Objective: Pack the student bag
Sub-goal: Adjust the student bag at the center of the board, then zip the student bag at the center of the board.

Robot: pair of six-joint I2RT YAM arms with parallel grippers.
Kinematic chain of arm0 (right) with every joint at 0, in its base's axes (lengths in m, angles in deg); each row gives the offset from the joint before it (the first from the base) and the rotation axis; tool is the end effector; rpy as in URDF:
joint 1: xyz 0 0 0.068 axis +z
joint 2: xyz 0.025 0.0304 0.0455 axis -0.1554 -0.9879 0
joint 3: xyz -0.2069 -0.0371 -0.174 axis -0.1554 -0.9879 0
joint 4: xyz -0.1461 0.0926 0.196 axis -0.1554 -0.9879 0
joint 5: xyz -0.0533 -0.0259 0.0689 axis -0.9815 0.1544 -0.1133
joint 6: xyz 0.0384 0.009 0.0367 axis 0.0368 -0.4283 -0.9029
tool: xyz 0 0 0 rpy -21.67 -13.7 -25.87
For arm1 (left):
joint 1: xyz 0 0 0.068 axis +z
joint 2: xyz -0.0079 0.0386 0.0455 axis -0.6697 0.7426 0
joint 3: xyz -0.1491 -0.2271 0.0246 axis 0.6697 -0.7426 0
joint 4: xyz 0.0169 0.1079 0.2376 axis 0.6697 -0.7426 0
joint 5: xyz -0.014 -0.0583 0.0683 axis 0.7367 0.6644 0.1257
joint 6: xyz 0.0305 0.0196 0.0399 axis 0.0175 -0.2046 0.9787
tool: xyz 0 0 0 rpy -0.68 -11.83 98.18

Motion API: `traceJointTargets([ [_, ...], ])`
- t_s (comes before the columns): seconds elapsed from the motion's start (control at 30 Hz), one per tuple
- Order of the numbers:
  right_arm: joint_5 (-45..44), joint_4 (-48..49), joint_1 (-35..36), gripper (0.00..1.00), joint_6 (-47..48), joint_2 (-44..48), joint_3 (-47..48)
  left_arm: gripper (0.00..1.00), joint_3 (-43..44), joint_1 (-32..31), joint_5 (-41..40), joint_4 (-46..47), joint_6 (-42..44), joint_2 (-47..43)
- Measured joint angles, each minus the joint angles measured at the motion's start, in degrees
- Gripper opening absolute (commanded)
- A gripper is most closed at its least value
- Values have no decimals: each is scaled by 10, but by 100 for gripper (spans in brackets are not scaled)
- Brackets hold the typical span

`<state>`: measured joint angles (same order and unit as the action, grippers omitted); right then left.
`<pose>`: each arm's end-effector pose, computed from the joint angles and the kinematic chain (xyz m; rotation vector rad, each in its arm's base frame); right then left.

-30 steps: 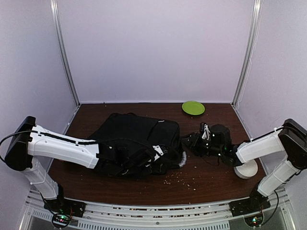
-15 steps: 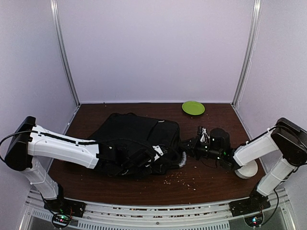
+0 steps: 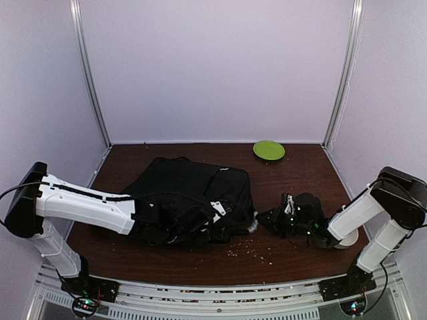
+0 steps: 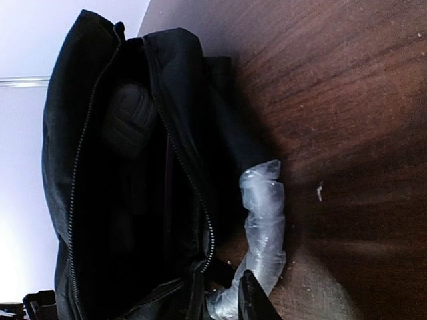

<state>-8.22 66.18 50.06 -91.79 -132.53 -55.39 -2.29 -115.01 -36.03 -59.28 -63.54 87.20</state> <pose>0.1847 0.1746 0.1155 0.4527 2.3229 1.4424 0.1136 -0.3164 0.2116 1.0931 2.0792 -0.1095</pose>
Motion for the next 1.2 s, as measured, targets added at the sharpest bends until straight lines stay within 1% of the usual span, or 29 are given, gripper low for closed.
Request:
traceJointTargets([
  [0.13, -2, 27, 0, 27, 0, -1, -17, 0, 0, 0, 0, 0, -1, 0],
  [0.2, -5, 37, 3, 27, 11, 9, -22, 0, 0, 0, 1, 0, -1, 0],
  [0.3, -17, 20, 27, 28, 51, 66, -22, 0, 0, 0, 7, -2, 0, 0],
  [0.37, -40, -19, 68, 28, 100, 122, -15, 0, 3, 1, 12, -7, 0, 0],
  [0.43, -68, -54, 117, 28, 152, 159, -2, 0, 17, 3, 20, -21, 0, 9],
  [0.53, -107, -85, 180, 30, 211, 179, 6, 0, 41, 6, 34, -39, -1, 31],
  [0.63, -138, -86, 216, 32, 245, 163, -9, 0, 58, 8, 49, -44, -5, 53],
  [0.8, -189, -82, 258, 35, 270, 100, -23, 0, 73, 20, 83, -46, -16, 72],
  [1.0, -259, -73, 306, 36, 285, 47, 14, 0, 90, 44, 142, -43, -35, 91],
  [1.2, -323, -78, 318, 36, 288, 29, 54, 0, 109, 51, 169, -43, -41, 109],
])
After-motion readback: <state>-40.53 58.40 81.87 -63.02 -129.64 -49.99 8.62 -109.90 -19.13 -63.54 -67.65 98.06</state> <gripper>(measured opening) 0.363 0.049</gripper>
